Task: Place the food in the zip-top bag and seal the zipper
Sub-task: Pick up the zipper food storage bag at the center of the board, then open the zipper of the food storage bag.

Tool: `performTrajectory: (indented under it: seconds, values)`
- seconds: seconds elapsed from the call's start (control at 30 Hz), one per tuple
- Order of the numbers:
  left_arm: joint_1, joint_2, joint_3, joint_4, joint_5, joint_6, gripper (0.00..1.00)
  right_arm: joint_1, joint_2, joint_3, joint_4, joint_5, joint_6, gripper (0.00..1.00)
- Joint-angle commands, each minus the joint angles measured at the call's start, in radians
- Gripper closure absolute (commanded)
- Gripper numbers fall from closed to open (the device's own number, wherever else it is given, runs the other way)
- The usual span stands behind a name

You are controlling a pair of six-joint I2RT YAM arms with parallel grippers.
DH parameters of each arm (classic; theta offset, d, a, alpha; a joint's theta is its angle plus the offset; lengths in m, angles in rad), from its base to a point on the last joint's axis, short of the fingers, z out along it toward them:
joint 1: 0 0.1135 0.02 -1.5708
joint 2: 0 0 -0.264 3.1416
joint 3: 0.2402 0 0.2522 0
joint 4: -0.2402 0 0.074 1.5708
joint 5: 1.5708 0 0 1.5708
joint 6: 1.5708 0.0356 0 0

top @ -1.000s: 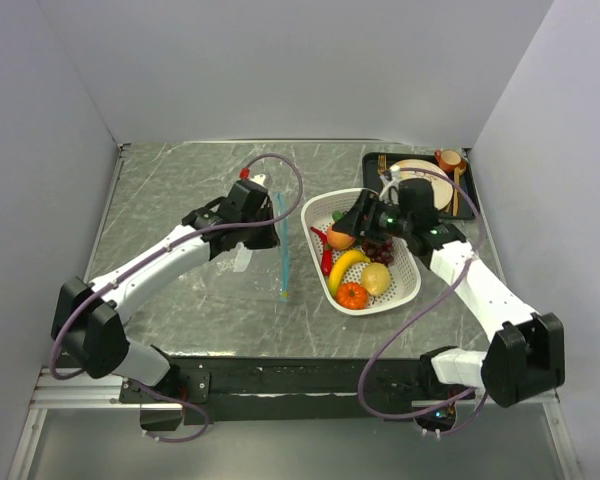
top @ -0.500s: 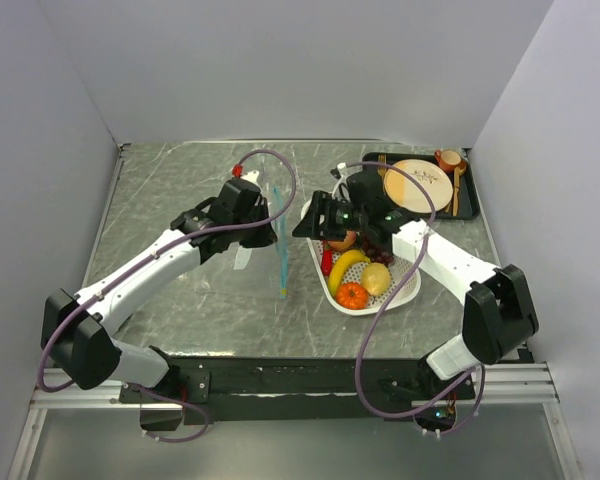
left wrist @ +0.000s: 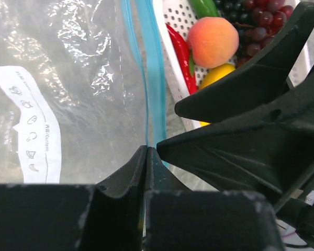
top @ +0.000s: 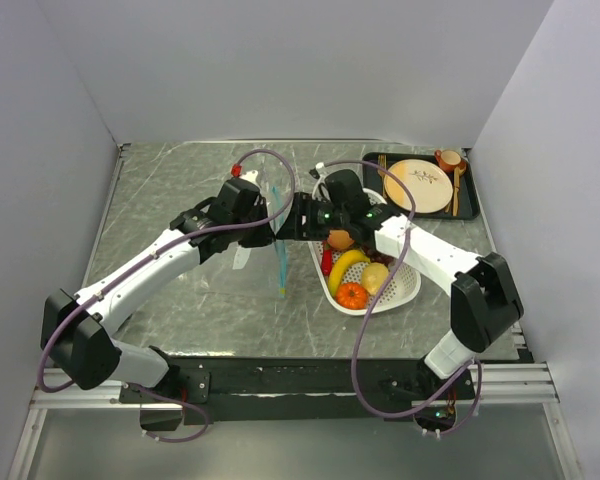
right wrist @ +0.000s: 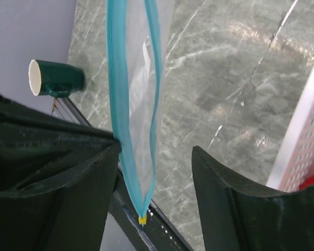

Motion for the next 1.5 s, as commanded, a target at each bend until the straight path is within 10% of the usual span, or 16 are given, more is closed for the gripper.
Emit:
performTrajectory:
  seconds: [0.0, 0.5, 0.87, 1.47]
  values:
    - [0.003, -0.039, 0.007, -0.012, -0.018, 0.019, 0.94, 0.013, 0.024, 0.04, 0.019, 0.022, -0.021, 0.4]
    - [0.005, -0.071, 0.021, -0.089, -0.081, 0.025, 0.94, 0.013, 0.101, 0.046, 0.045, 0.039, -0.044, 0.86]
    - [0.035, -0.097, 0.113, -0.26, -0.219, 0.029, 0.96, 0.013, 0.224, 0.146, -0.127, 0.227, -0.086, 0.97]
    - [0.037, -0.019, 0.133, -0.253, -0.178, 0.017, 0.99, 0.014, 0.213, 0.134, -0.075, 0.16, -0.096, 0.76]
